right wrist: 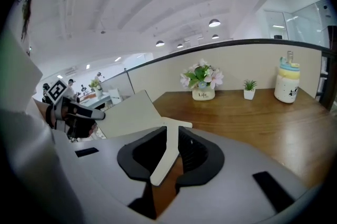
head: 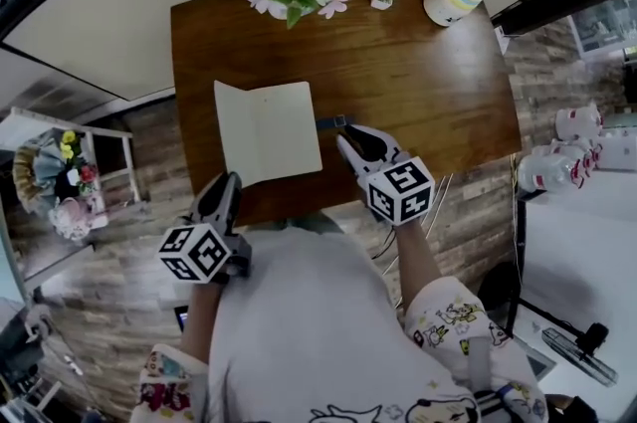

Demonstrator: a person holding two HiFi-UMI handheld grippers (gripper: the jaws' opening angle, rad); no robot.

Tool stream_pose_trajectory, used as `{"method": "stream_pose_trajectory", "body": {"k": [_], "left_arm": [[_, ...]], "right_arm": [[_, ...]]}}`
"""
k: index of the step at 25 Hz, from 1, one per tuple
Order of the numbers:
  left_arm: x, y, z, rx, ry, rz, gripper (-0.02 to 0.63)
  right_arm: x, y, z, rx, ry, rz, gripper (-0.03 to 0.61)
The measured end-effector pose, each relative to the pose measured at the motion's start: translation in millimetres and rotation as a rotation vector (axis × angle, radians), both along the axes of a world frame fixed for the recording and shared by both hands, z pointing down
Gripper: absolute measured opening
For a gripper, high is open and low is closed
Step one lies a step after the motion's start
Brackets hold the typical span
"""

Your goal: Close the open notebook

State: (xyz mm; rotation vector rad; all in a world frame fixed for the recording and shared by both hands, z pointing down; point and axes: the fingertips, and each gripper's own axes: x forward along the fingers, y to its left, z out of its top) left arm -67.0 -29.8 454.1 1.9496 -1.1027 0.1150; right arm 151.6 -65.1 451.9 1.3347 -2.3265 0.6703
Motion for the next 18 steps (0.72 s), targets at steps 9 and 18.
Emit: {"method": "stream_pose_trajectory", "body": {"k": [9, 18], "left_arm": [[44.6, -0.1, -5.3, 0.059, -0.043, 0.113, 0.101], [87.4, 0.6, 3.4, 0.075, -0.116, 0.201, 0.158]], "right_arm": [[14.3, 16.5, -20.5, 0.048, -0.023, 0.032, 0.052], [40.1, 40.2, -18.5, 0.038, -0.025, 0.096, 0.049]]}}
